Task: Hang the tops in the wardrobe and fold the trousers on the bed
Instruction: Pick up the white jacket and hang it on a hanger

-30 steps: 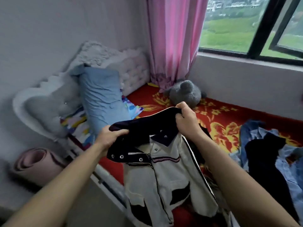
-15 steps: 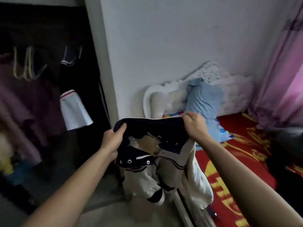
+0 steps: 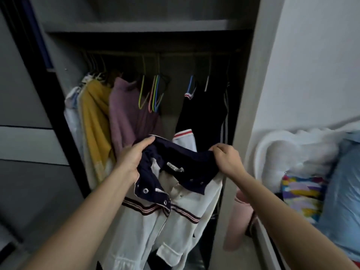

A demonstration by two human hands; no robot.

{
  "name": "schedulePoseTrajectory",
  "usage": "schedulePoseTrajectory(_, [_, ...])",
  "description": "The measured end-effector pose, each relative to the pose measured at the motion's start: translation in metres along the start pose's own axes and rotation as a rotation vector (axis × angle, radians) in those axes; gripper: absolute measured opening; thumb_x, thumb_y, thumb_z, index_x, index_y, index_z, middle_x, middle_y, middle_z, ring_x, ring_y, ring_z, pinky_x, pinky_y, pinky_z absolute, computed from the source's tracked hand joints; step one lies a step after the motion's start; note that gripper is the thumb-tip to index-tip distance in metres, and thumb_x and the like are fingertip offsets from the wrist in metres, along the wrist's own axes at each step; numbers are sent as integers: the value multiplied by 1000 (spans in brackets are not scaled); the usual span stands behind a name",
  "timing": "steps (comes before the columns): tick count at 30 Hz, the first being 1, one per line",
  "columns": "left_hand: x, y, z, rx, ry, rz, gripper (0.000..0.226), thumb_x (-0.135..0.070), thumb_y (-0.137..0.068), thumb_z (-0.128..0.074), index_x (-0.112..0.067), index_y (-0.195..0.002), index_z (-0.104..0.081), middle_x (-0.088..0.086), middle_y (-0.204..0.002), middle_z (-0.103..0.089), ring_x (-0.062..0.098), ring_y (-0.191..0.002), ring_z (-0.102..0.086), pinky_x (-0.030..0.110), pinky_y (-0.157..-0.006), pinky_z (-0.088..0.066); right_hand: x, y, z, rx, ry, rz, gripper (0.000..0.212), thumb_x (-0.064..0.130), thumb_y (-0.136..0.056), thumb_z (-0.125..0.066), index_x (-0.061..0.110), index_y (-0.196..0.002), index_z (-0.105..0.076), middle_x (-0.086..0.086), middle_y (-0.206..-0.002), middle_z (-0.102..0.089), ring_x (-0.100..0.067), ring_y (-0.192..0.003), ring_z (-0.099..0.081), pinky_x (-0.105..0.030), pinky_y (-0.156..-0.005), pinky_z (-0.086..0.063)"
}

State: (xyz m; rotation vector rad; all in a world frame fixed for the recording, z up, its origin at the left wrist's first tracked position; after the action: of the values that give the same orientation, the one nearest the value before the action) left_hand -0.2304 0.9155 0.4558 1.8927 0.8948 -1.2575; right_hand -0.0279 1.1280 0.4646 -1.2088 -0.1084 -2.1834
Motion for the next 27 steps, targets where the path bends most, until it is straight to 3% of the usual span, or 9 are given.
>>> schedulePoseTrajectory(5, [-40, -77, 50, -143, 45, -84, 32, -32, -79, -79, -9, -100, -72, 11, -86, -76, 23, -66, -72, 29, -55, -54, 47, -81, -83, 147, -120, 88, 29, 40, -84, -42, 31, -69, -65, 9, -76, -67, -16, -77, -63, -35, -67, -50])
schedulePoseTrajectory(9, [-74, -132, 66, -193, -66, -124, 35, -34, -79, -77, -9, -103, -72, 13, -91, -76, 29, -81, -74, 40, -74, -58, 94, -166, -126, 142, -340, 106, 19, 31, -94, -53, 26, -88, -71, 1, -94, -73, -23, -95, -69, -47, -89, -55])
schedulePoseTrajectory(13, [-95, -179, 74, -202, -126, -180, 21, -33, -76, -78, -15, -86, -72, 9, -75, -75, 23, -64, -72, 29, -52, -54, 147, -245, -147, 73, -374, 161, 30, 26, -97, -53, 13, -121, -65, -8, -119, -68, -27, -114, -62, -34, -97, -47])
schedulePoseTrajectory(15, [-96, -199, 80, -196, -158, -178, 21, -33, -76, -78, -15, -85, -73, 11, -77, -75, 25, -66, -72, 29, -54, -53, 159, -272, -162, 45, -301, 150, 38, 30, -98, -50, 8, -127, -61, -14, -125, -65, -30, -121, -56, -33, -97, -41])
schedulePoseTrajectory(17, [-97, -217, 86, -178, -179, -174, 24, -34, -76, -78, -12, -86, -74, 15, -80, -75, 28, -69, -72, 31, -59, -54, 164, -291, -182, 81, -226, 113, 38, 37, -101, -46, 8, -111, -66, -17, -117, -66, -34, -118, -56, -35, -92, -41])
schedulePoseTrajectory(18, [-98, -226, 88, -167, -182, -176, 23, -33, -77, -77, -11, -83, -75, 17, -81, -74, 30, -69, -72, 32, -61, -55, 167, -298, -192, 109, -191, 101, 39, 40, -101, -44, 11, -92, -68, -15, -104, -67, -34, -110, -59, -35, -85, -41])
schedulePoseTrajectory(20, [-99, -246, 90, -137, -184, -178, 20, -30, -79, -76, -10, -80, -76, 21, -83, -74, 32, -71, -72, 34, -62, -56, 175, -309, -201, 91, -161, 109, 47, 40, -101, -46, 15, -63, -53, -8, -79, -61, -33, -93, -61, -36, -74, -40])
schedulePoseTrajectory(23, [-99, -273, 86, -61, -193, -172, 21, -27, -81, -75, -7, -84, -74, 24, -87, -73, 35, -74, -72, 39, -70, -57, 186, -312, -200, -59, -109, 197, 38, 34, -102, -45, 15, -72, -57, -11, -87, -66, -33, -91, -63, -37, -74, -46])
schedulePoseTrajectory(27, [-87, -298, 83, 65, -194, -142, 20, -25, -82, -76, -5, -84, -74, 22, -85, -73, 34, -74, -71, 40, -73, -55, 197, -295, -194, -294, 47, 301, 34, 31, -105, -40, 10, -87, -59, -13, -95, -60, -32, -89, -60, -34, -71, -41])
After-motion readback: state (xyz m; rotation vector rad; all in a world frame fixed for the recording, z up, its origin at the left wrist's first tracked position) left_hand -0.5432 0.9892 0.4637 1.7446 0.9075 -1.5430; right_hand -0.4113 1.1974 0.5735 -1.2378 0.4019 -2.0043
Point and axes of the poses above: each hand's wrist, its own y-axis away from the middle knuckle, its own z-axis out of the back of the hand, x = y × z, the point moved 8 cm from there along -y, towards the middle knuckle
